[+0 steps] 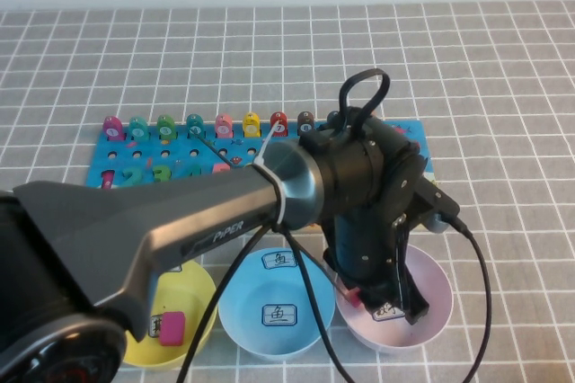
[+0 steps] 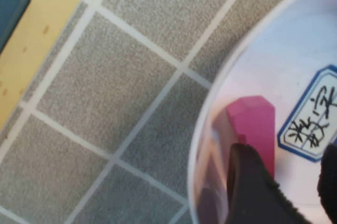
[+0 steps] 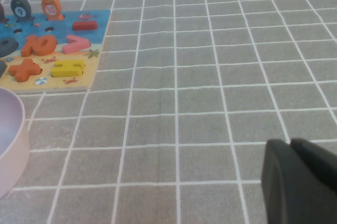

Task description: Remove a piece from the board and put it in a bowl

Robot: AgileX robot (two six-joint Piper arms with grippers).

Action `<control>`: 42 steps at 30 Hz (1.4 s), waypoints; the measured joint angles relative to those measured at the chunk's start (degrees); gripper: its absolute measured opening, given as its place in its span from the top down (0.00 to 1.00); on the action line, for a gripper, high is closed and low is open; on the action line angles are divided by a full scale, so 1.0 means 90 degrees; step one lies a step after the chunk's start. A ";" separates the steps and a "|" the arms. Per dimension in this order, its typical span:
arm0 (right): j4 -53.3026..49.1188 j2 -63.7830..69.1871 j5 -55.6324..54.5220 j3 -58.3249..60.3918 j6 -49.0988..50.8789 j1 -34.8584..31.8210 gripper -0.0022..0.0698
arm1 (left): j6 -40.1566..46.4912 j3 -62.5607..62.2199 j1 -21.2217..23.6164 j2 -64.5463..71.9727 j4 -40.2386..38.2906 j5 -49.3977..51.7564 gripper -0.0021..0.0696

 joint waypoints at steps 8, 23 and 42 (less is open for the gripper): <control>0.0000 0.0000 0.0000 0.0000 0.0000 0.0000 1.00 | -0.0025 -0.0930 0.0000 0.0015 0.0000 0.0991 0.64; 0.0000 0.0000 0.0000 0.0000 0.0000 0.0000 1.00 | -0.0383 -0.0470 0.0000 -0.1457 0.0558 0.0921 0.97; 0.0000 0.0000 0.0000 0.0000 0.0000 0.0000 1.00 | -0.3826 0.4938 0.0000 -0.6152 0.2374 -0.0907 0.97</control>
